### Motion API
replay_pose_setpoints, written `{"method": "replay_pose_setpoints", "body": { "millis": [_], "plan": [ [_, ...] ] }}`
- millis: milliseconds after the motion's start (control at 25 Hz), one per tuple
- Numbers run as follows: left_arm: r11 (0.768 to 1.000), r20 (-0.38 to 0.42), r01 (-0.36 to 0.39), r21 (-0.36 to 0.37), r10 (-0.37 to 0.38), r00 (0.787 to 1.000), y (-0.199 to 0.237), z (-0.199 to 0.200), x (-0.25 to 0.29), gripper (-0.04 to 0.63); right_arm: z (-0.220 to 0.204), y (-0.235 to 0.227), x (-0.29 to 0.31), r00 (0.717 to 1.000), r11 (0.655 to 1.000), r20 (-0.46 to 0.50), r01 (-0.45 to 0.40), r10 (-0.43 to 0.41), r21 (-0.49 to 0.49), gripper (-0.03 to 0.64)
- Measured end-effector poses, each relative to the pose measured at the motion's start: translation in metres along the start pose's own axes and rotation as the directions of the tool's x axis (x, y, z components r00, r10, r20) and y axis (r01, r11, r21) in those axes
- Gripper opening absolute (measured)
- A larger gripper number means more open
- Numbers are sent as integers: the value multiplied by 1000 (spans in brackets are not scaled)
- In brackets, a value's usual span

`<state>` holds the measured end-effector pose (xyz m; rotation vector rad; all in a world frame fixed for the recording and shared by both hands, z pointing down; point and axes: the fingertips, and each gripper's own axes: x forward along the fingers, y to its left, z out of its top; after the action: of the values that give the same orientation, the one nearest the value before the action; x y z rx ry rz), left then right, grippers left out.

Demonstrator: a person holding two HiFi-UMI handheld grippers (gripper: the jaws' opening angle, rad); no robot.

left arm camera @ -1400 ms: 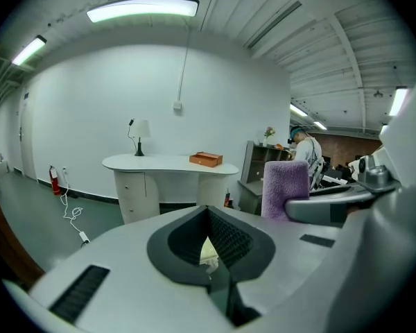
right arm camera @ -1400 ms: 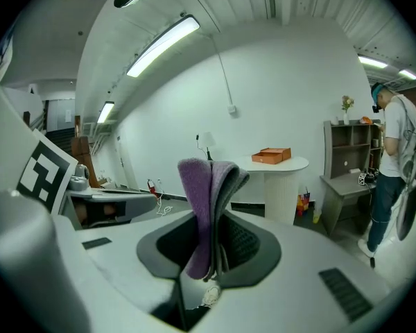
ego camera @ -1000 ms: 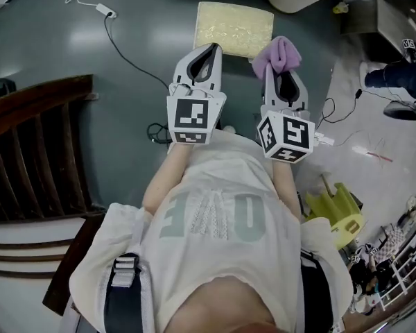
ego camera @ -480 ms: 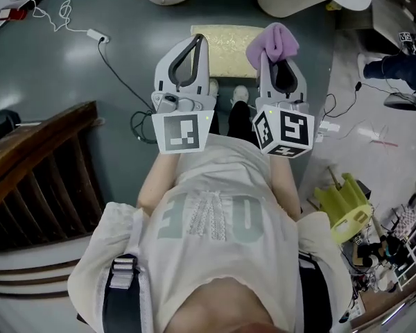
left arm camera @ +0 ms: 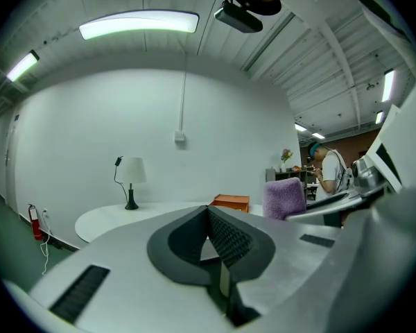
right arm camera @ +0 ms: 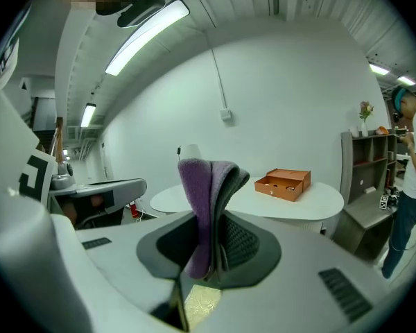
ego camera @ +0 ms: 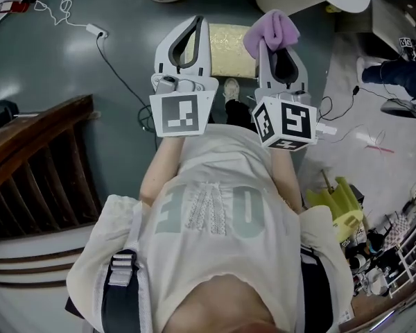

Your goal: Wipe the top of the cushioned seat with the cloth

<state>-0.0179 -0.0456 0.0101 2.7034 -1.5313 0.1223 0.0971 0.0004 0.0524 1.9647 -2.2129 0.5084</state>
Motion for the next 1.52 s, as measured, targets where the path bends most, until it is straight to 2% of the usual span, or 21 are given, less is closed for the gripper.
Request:
{"method": "replay_pose_setpoints", "body": {
  "millis": [200,440,720,880,960,1240,1520],
  "plan": [
    [1000,-23,-9,-19,8,1000,-3,-24,1,5,-16,3,12,999,999,-28,-46,46,9,89],
    [996,-113,-45,-80,36,993,12,-97,12,5,-64,2,57,994,996,-71,-90,89,-17,89],
    [994,-229,-39,-103,15,973,16,-224,22,6,-179,-13,114,983,994,-151,-110,108,-7,89],
    [998,-289,30,-58,-46,956,8,-297,30,5,-246,-25,132,973,994,-202,-113,111,0,89],
    [997,-288,59,-42,-68,955,5,-320,38,5,-270,-33,138,970,994,-217,-108,107,9,89],
    [997,-291,21,-78,-43,956,5,-350,39,5,-316,-48,136,959,997,-272,-73,79,33,89],
    [997,-300,5,-82,-30,954,6,-357,46,5,-323,-49,142,950,996,-300,-83,91,40,89]
  ]
}}
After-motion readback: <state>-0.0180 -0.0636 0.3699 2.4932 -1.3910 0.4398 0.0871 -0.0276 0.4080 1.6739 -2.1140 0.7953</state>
